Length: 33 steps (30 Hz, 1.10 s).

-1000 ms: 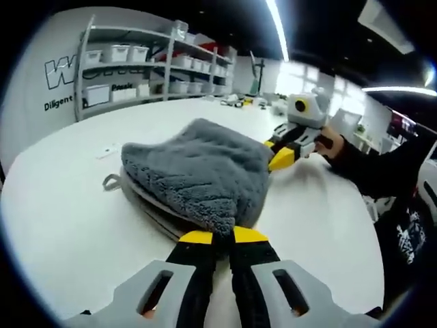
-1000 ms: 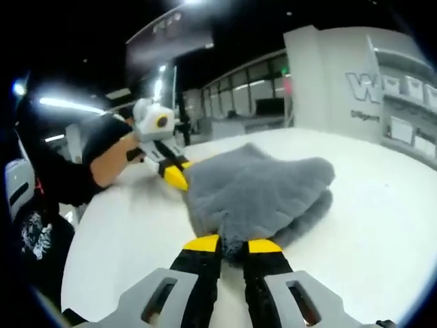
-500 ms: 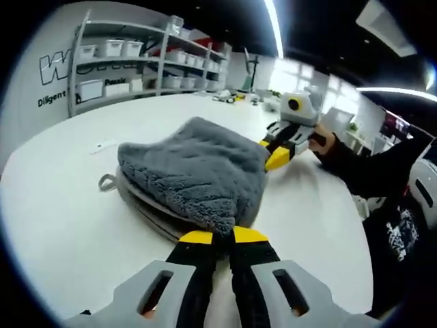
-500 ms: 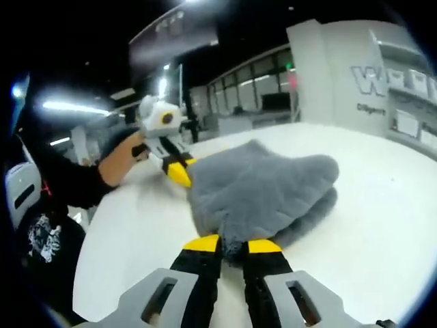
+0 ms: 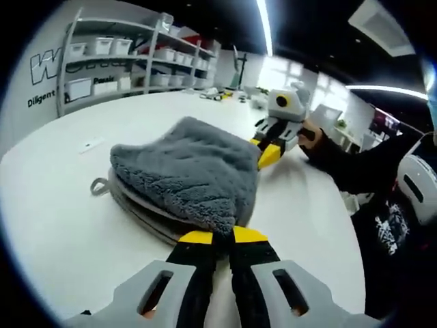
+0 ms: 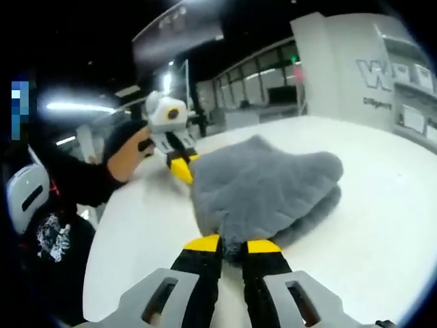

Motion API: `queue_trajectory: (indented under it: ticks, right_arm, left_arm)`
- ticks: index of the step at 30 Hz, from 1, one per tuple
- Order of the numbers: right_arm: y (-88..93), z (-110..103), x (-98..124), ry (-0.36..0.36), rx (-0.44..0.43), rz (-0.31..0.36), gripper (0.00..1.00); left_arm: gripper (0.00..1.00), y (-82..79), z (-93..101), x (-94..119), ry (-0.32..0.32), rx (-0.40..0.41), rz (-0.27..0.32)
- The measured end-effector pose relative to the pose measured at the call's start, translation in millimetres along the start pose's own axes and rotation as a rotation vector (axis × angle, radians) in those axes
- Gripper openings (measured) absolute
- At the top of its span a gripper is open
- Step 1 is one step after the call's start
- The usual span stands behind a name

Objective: Open the folded towel by lifting each exposed corner and separating the folded layers until the towel lies flat within the target outline without major curled edges

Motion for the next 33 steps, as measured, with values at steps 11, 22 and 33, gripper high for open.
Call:
queue_trajectory:
  ticks: [11,22,33]
  right_arm:
    - [-0.4,8.5,4.3,-0.012,-0.012,-0.011,0.06]
    - [2.6,8.7,6.6,-0.03,-0.036,-0.028,0.06]
    - [7.0,-3.2,11.0,-0.038,-0.018,-0.053,0.06]
  left_arm:
    - [0.05,-0.3,2.9,-0.2,0.024,0.049,0.012]
    - [0.05,2.9,4.9,-1.3,0.055,0.076,-0.001]
    - [0.05,4.6,2.4,2.0,0.095,0.107,-0.022]
Point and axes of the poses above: the point that each gripper's makers call its tool centre point, and the gripper's own axes: x roughly backward along the fingers, z roughly to its right, y roughly out of its underside, the point moved 4 cm from there along x, roughly backward along the fingers, and after that the axes turned 14 degrees about y, right-handed, at the moved point
